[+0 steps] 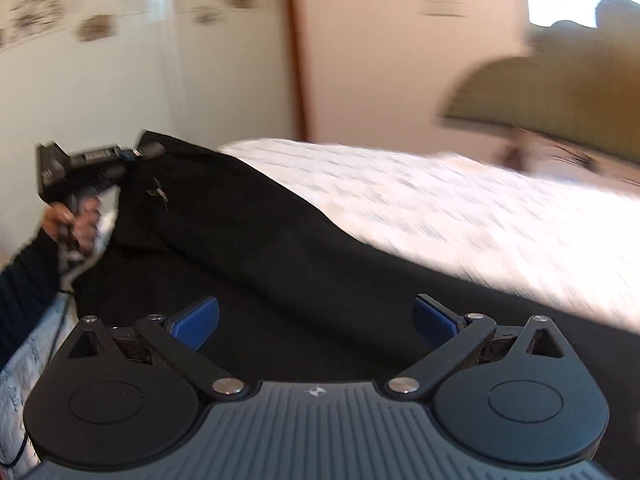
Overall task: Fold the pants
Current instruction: 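Grasp the raised black pants with the right tool beside the left tool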
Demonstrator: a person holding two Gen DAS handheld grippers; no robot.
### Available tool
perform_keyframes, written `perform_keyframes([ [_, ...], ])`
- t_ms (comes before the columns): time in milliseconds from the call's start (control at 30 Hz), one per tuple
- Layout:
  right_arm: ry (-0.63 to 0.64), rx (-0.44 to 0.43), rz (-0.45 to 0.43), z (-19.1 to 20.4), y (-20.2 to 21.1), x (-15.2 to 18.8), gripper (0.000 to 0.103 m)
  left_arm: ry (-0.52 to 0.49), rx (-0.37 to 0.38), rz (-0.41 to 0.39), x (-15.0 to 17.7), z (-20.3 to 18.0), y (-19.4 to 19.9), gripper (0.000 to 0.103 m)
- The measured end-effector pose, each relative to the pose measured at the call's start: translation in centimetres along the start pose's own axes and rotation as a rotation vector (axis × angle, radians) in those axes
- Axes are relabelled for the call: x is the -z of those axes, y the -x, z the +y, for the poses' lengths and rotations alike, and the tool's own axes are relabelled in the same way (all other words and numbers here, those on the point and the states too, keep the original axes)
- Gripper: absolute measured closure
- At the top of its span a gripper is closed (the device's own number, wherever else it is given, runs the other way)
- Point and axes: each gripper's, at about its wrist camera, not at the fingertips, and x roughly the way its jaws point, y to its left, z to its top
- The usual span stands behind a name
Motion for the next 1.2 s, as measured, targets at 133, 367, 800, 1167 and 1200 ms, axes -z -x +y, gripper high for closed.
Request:
perform_keyframes([
  [133, 0.039, -0.049, 0.14, -4.2, -9.8, -5.4, 0.0, 0.049, 0.043, -0.025, -0.1, 1.3, 0.2, 0.097],
  [367, 0.164, -0.1, 0.298, -4.6, -21.2, -8.6, 0.0, 0.094, 0.074, -0.065, -0.2, 2.8, 0.7, 0.097],
  [800, 0.196, -0.205, 0.298, -2.3, -18.7, -9.2, 0.096, 0.112, 0.015, -0.055, 0.7, 4.6, 0.6, 0.098],
  [1167, 0.09, -0.407, 0.201, 5.6, -6.4, -2.7, 0.096, 0.104, -0.076, 0.097, 0.2, -0.4, 6.4, 0.041],
  [1200, 0.06, -0.429, 0.219, 6.1, -6.3, -1.1, 0.096, 0.111, -0.138, 0.128, 0.8, -0.6, 7.4, 0.032],
])
